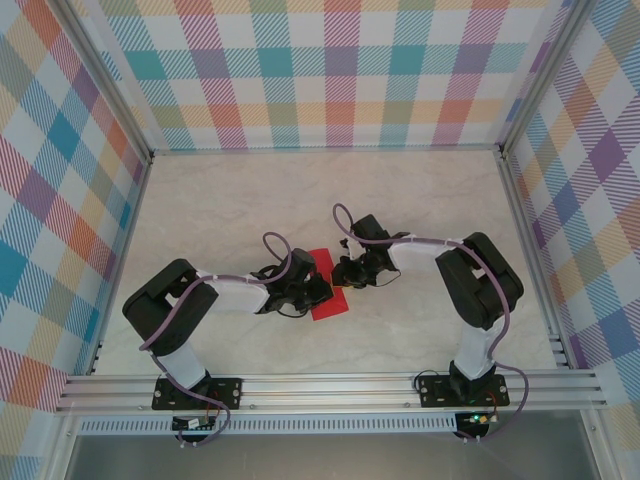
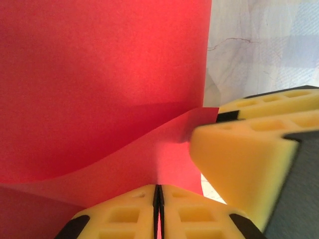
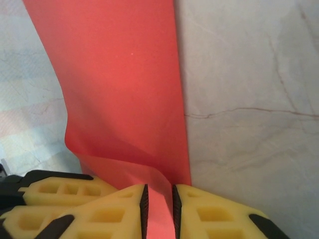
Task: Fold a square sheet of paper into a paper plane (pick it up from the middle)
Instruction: Fold the triangle a second time at the center of the table.
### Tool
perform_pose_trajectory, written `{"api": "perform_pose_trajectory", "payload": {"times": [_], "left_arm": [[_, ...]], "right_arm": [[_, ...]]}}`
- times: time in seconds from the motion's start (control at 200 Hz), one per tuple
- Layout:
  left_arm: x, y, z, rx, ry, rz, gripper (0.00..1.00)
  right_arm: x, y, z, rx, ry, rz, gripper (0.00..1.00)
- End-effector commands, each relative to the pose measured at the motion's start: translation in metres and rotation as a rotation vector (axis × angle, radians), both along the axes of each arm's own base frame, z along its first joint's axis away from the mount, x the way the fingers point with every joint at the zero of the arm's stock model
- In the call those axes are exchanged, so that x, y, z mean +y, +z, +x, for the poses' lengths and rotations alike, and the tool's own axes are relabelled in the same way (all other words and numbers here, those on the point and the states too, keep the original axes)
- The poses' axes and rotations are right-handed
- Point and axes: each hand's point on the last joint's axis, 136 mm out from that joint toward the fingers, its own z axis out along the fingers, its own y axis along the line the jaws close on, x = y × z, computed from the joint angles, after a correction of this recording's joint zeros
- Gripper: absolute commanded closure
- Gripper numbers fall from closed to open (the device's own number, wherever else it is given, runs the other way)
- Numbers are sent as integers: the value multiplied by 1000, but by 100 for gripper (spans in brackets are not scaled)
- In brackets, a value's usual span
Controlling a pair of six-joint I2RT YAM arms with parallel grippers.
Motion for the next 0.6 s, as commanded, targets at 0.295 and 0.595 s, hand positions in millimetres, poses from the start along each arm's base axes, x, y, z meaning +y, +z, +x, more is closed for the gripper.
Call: {"api": "perform_pose_trajectory", "payload": {"times": [0.295,0.595], "left_arm": [[19,-26,-10,79,51,115,90],[18,-28,-9,95,66,112,90]], "right_arm": [[-18,55,-14,-69,-69,25,79],[-8,32,-52,42,-10,13,90]]}}
